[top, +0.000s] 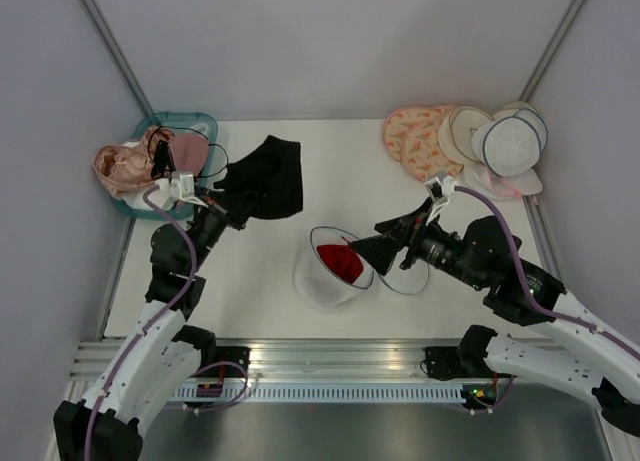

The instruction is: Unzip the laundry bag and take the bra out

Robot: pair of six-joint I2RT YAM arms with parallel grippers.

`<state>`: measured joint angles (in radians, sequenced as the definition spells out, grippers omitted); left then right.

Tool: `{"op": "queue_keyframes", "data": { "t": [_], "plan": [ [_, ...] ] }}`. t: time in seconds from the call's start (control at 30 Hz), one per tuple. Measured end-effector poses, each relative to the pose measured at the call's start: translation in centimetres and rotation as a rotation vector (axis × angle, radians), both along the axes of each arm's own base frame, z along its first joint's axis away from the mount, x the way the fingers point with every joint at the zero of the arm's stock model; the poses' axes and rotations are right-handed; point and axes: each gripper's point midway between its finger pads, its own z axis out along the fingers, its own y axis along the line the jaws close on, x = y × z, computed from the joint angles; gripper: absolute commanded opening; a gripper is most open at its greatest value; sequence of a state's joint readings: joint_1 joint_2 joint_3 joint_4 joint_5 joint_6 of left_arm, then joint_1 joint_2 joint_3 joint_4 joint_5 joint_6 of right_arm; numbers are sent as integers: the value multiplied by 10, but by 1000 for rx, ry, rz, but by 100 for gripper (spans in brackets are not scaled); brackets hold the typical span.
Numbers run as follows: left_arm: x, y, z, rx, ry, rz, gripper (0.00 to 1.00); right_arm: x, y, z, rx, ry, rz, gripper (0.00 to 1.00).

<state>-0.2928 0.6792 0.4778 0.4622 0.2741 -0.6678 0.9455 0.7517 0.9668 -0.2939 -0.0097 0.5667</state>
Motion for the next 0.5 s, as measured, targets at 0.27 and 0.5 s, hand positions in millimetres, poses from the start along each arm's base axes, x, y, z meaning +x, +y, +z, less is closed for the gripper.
{"op": "queue_keyframes", "data": {
  "t": [0.27,0.5],
  "plan": [
    [103,136,-13,57,153,486,2,-4,-21,-17,-34,13,-51,98],
    [163,240,3,1,206,678,2,-3,-21,-44,-95,55,-54,98]
  ]
}}
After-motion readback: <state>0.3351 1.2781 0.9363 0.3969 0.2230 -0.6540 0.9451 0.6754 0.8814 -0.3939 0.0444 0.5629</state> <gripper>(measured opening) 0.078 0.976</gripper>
